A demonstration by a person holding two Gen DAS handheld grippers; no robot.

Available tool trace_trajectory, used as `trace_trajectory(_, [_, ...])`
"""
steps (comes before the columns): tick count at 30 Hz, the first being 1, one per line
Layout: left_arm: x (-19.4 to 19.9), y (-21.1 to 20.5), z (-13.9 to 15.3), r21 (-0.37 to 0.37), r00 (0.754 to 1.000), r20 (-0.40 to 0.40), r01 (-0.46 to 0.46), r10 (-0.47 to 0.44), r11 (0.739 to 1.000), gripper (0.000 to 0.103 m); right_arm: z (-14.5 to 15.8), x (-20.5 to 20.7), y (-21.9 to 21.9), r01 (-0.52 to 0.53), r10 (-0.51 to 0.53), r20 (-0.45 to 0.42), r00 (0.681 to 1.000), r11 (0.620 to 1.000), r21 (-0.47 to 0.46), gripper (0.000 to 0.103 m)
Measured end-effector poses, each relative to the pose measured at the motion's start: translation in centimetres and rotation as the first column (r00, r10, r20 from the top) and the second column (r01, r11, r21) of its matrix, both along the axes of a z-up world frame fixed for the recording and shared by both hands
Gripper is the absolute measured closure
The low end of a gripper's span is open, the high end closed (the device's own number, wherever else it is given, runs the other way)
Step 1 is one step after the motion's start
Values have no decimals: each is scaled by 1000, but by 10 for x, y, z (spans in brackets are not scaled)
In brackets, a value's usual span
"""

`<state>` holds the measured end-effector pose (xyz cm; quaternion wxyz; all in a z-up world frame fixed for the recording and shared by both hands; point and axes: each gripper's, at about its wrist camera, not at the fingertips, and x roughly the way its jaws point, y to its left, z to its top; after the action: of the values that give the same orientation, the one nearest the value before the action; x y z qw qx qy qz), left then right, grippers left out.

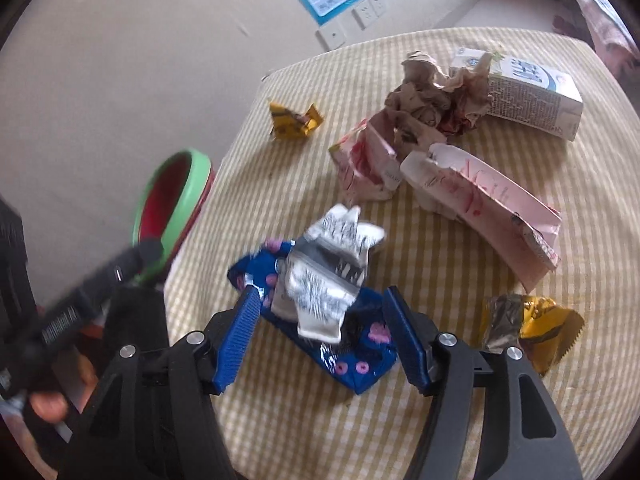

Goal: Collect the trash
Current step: 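Grasp the silver-white wrapper with the right tool while the left tool grasps the blue Oreo wrapper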

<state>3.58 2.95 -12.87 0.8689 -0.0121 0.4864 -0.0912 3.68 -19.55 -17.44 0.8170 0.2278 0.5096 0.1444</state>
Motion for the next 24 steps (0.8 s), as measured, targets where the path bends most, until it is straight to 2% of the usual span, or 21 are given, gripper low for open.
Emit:
trace_trajectory(3, [-2,-7,-3,6,1000,-9,14,-14,1000,40,-8,15,3,18,-17,-27,999,1000,22,40])
trace_trajectory(4, [-3,-9,-3,10,1000,-8,19,-19,1000,40,-10,19,5,16,-14,-35,999,999,37,44])
trace_trajectory(6, [-5,-11,-3,12,1000,-13,23,-23,1000,40,-17,22,7,19,-16,-53,998,998,54,60])
trace_trajectory(7, [-6,-13,-5,7,999,-21,25,-25,1000,40,-16,22,6,20,-17,-49,999,998,60,61])
trace_trajectory(11, [-10,-21,-16,-20,997,-69,43,-44,999,40,5,8,0,9,-11,44,999,999,51,62])
trace_trajectory(16, [-15,-42,-30,-58,988,-129,82,-89,995,40,32,-6,-19,55,-56,129,990,998,13,62])
trace_trajectory(18, [-15,-50,-36,-79,984,-150,89,-100,993,40,35,-13,-27,80,-78,141,987,997,-8,61])
trace_trajectory(20, [-13,-59,-45,-91,980,-176,82,-97,992,35,34,-20,-35,104,-102,141,985,994,-10,61])
trace_trajectory(24, [-4,-78,-63,-109,969,-226,80,-103,991,35,31,-25,-41,129,-126,134,983,992,-12,61])
